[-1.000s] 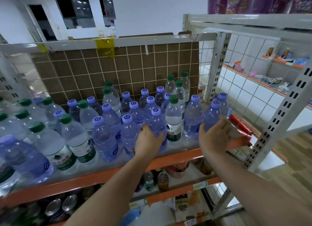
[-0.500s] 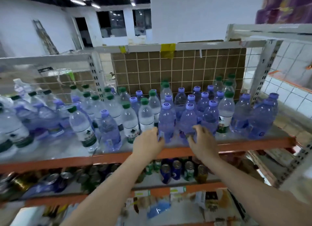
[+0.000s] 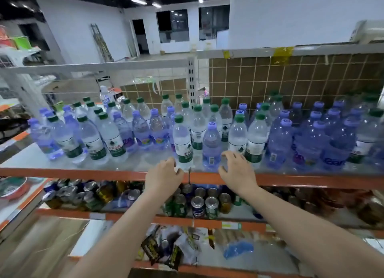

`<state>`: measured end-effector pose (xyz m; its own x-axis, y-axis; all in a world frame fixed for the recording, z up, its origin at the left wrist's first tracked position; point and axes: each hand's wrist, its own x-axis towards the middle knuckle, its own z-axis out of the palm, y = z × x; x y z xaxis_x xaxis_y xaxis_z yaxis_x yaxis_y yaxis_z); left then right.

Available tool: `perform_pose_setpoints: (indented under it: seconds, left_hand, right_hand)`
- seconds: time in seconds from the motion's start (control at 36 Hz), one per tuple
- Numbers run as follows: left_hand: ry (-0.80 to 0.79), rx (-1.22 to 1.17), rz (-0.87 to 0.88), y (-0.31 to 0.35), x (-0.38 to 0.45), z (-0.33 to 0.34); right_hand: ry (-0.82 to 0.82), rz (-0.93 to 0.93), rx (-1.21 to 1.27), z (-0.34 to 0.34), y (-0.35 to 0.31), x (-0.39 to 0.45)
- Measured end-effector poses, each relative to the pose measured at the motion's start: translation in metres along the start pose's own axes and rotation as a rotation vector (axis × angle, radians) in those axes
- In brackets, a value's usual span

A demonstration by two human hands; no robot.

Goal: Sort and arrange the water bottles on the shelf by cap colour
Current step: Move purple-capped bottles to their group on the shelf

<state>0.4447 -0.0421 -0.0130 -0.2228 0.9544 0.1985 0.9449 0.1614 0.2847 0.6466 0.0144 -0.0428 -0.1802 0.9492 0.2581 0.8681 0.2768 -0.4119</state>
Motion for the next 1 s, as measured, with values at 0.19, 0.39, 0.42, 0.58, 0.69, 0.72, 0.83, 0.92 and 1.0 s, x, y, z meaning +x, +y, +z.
perform_pose_setpoints:
  seconds: [0.19, 0.39, 0.42, 0.58, 0.69, 0.72, 0.83, 0.92, 1.0]
  left_hand:
    - [0.041, 0.013, -0.065, -0.061, 0.014, -0.014]
    - [0.044, 0.033, -0.142, -0.103, 0.049, -0.021]
    - [0.04, 0.032, -0.152, -0.108, 0.056, -0.021]
    - [0.032, -0.006, -0.185, -0.13, 0.096, -0.03]
    - [0.017, -0.028, -0.17, -0.14, 0.117, -0.028]
    - [0.003, -0.032, -0.162, -0.142, 0.123, -0.026]
    - [-0.038, -0.077, -0.144, -0.153, 0.146, -0.019]
    - [-0.051, -0.154, -0.129, -0.166, 0.168, -0.013]
    - [-0.103, -0.246, -0.114, -0.178, 0.191, -0.008]
  right_hand:
    - [-0.06, -0.131, 0.006, 0.035, -0.068, 0.027]
    - [-0.114, -0.213, 0.095, 0.074, -0.117, 0.066]
    - [-0.119, -0.221, 0.112, 0.078, -0.124, 0.072]
    - [-0.148, -0.239, 0.186, 0.104, -0.159, 0.108]
    - [-0.185, -0.184, 0.196, 0.115, -0.17, 0.126]
    - [-0.195, -0.171, 0.19, 0.118, -0.172, 0.131]
    - [-0.218, -0.097, 0.194, 0.128, -0.18, 0.148]
    - [-0.209, -0.011, 0.196, 0.135, -0.189, 0.163]
    - [-0.147, 0.076, 0.195, 0.141, -0.197, 0.177]
